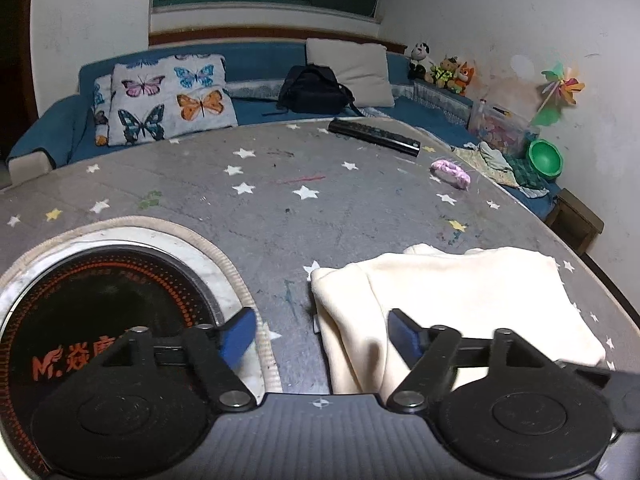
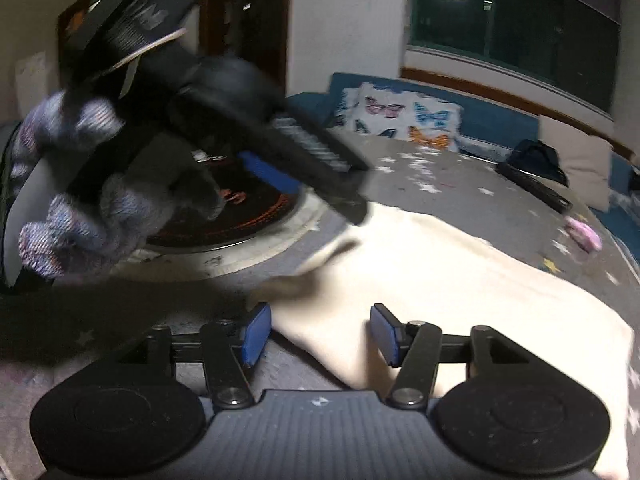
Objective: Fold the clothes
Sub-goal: 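Lower the folded shirt onto the table and open both grippers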
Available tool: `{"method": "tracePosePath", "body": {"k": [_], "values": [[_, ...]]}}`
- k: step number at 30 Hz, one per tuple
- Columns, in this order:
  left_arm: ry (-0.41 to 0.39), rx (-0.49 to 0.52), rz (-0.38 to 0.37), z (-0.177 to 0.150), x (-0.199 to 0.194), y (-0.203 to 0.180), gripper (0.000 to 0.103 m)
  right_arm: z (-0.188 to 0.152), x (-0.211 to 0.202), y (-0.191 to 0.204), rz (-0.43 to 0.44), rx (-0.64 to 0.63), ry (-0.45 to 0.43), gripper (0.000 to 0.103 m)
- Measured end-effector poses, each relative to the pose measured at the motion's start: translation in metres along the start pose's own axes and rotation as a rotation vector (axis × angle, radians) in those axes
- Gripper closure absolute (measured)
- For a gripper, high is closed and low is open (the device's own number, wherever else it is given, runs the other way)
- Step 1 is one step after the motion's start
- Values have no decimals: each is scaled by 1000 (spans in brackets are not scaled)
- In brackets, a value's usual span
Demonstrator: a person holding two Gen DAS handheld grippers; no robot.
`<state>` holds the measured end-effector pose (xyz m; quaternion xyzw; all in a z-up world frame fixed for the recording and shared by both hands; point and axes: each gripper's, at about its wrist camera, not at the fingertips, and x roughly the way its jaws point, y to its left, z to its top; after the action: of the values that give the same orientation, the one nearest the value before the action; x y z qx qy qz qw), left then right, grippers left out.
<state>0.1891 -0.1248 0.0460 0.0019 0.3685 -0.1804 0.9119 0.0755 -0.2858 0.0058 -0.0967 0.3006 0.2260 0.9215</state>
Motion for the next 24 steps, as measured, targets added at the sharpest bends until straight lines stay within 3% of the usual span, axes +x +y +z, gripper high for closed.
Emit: {"method": "tracePosePath", "body": {"k": [8,14,21,24], "values": [[-42,29,10,-13,-19,-10,2,-20,-43,-50,-167,167,-15,42],[-40,46,11,-24,-23,-17,0,-43,-60,-89,-268,280,15,32],[-41,60,32,-36,-30,-24,0,-55,-58,-98,-255,327,27,26],[-47,74,39,-43,-35,-27,0,-52,-59,-94,-249,327,16,16]]}}
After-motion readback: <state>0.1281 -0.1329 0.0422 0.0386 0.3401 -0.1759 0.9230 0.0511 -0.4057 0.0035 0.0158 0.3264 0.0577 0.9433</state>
